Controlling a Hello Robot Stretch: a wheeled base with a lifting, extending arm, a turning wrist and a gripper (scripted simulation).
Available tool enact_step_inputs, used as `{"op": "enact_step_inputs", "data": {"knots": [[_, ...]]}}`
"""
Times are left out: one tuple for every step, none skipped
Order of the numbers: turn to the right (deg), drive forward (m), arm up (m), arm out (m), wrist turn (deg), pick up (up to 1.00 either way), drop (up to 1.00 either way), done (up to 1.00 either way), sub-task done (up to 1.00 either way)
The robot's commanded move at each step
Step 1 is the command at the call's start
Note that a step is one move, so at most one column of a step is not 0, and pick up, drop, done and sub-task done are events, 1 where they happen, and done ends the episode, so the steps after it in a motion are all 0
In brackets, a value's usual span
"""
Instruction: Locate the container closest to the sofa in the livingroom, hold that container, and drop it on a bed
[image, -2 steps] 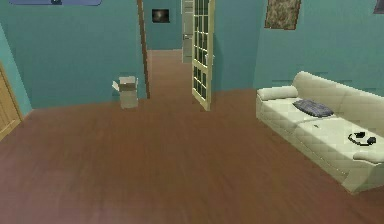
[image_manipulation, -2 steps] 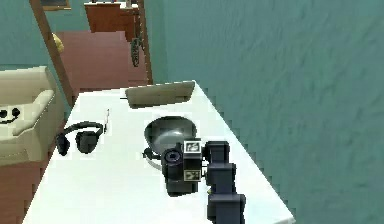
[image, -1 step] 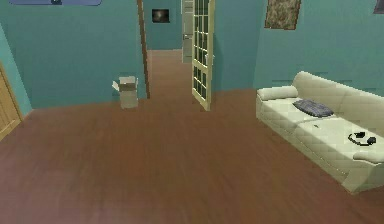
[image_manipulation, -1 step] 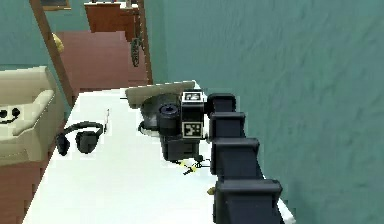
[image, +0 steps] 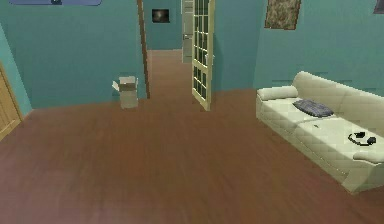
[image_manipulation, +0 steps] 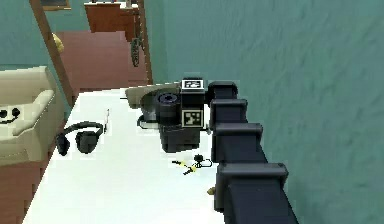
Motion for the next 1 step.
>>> {"op": "enact_step_inputs", "data": {"knots": [[0.0, 0.0, 0.0, 0.0, -45.0, 0.0, 0.0, 0.0, 0.0]]}}
